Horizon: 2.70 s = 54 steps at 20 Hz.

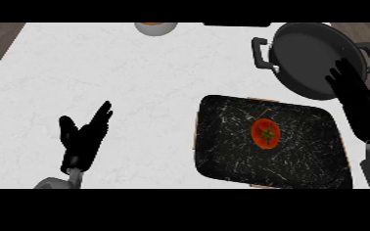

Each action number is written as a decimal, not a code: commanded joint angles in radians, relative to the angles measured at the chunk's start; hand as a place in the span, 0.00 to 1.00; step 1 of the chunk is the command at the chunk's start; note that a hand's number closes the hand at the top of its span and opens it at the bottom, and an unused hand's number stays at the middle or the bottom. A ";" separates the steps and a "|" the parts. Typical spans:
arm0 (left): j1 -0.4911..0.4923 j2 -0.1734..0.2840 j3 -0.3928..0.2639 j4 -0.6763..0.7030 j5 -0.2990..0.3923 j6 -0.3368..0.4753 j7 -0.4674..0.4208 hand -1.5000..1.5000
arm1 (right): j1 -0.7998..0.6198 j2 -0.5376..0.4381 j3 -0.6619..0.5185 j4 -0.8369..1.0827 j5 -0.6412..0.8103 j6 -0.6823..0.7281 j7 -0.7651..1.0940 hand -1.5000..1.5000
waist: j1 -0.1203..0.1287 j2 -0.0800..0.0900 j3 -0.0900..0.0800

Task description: Pick the tomato from the tray and place it in the pot

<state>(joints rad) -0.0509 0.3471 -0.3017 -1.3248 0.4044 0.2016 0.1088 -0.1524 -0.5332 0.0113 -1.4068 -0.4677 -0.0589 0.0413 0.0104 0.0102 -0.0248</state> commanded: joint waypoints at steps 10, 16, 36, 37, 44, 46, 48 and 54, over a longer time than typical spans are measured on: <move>-0.021 0.040 -0.076 -0.045 -0.075 -0.083 -0.040 0.50 | -0.030 -0.026 0.186 -0.288 0.535 -0.156 -0.491 0.00 | -0.046 -0.026 0.030; -0.007 0.043 -0.063 -0.045 -0.085 -0.093 -0.053 0.50 | 0.256 0.110 0.303 -0.448 0.562 -0.206 -0.840 0.00 | -0.037 -0.016 0.026; -0.072 -0.004 -0.035 0.036 -0.142 -0.157 -0.064 0.50 | 0.181 -0.146 0.389 -0.578 0.703 0.141 0.108 0.00 | 0.005 -0.004 0.023; -0.104 -0.004 -0.030 -0.023 -0.121 -0.159 0.009 0.50 | 0.098 -0.106 0.414 -0.545 0.732 0.148 0.180 0.00 | 0.013 -0.006 0.024; -0.089 -0.039 0.035 0.027 -0.173 -0.184 -0.036 0.50 | 0.058 -0.010 0.357 -0.288 0.836 0.191 -0.009 0.00 | -0.008 -0.009 0.025; -0.071 -0.055 0.037 0.039 -0.182 -0.214 -0.036 0.50 | 0.103 -0.010 0.297 -0.299 0.842 0.177 -0.079 0.00 | -0.011 -0.010 0.025; -0.057 -0.074 0.023 0.021 -0.209 -0.179 -0.048 0.50 | 0.078 -0.022 0.255 -0.161 0.839 0.160 -0.227 0.00 | -0.008 -0.009 0.025; -0.110 -0.111 0.082 0.081 -0.248 -0.217 -0.039 0.50 | 0.064 0.036 0.184 -0.152 0.811 0.263 -0.253 0.00 | -0.012 -0.010 0.025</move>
<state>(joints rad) -0.1204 0.2742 -0.2419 -1.3024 0.1886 -0.0076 0.0794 -0.0712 -0.5232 0.2340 -1.6074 0.3556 0.1486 -0.1567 0.0009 0.0004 0.0002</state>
